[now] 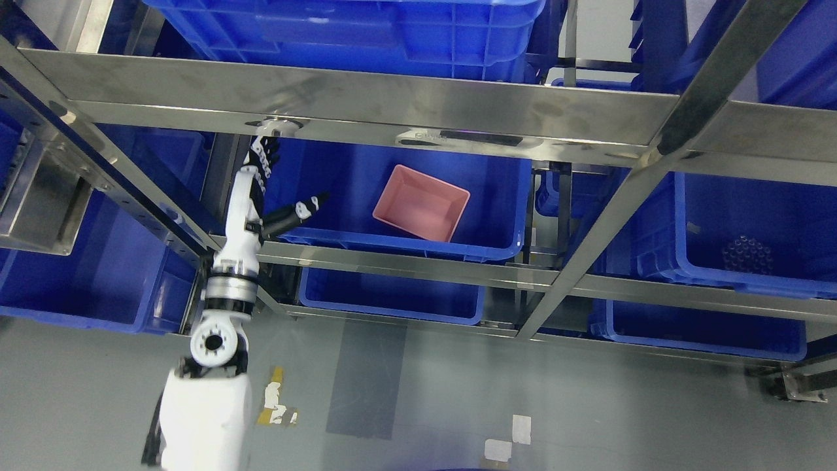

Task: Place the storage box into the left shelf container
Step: 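Open the left hand and withdraw it from the blue bin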

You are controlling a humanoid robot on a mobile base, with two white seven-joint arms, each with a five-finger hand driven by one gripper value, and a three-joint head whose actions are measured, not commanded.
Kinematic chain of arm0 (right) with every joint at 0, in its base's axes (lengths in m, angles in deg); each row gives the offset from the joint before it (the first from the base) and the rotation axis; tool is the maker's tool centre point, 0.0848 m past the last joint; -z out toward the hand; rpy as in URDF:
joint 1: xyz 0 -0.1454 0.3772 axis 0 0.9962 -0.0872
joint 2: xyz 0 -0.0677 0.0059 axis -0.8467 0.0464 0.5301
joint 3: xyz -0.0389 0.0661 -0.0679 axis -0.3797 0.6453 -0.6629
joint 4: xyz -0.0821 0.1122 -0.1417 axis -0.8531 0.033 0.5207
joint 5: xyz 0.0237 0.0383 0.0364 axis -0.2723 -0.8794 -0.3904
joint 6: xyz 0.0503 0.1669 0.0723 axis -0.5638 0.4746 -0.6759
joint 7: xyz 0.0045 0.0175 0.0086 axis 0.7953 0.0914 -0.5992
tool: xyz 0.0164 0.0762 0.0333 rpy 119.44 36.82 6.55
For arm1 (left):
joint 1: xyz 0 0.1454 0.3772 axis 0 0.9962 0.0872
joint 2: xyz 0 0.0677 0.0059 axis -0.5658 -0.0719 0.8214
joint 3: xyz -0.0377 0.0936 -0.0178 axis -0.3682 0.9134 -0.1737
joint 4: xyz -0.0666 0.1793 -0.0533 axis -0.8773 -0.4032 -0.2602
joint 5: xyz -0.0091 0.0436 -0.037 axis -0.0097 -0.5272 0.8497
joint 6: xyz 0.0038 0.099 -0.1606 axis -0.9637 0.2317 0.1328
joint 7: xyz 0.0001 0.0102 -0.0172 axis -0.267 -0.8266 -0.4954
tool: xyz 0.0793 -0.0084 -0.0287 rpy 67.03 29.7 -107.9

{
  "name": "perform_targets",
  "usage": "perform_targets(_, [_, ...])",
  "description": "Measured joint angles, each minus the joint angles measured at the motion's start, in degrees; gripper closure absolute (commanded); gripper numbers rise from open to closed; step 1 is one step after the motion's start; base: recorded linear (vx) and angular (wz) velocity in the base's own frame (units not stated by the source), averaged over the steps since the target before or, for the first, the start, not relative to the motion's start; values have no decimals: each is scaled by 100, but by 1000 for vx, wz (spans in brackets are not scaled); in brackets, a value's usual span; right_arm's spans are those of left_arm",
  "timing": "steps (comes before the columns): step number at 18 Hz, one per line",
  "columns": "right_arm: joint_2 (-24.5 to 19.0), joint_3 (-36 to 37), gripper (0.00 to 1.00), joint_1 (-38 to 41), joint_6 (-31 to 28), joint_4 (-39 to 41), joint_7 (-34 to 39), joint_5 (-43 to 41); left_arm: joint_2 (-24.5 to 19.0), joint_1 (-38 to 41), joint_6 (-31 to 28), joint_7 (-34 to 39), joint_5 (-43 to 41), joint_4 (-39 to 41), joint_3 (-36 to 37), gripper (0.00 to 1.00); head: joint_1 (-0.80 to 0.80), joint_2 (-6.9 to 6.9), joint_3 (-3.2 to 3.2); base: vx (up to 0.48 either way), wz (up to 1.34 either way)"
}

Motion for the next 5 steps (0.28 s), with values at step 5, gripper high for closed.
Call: perform_targets(5, [0,0,0,0,6,0,-26,0,6,586,174,28,89,617,119,0,0,0,0,0,0])
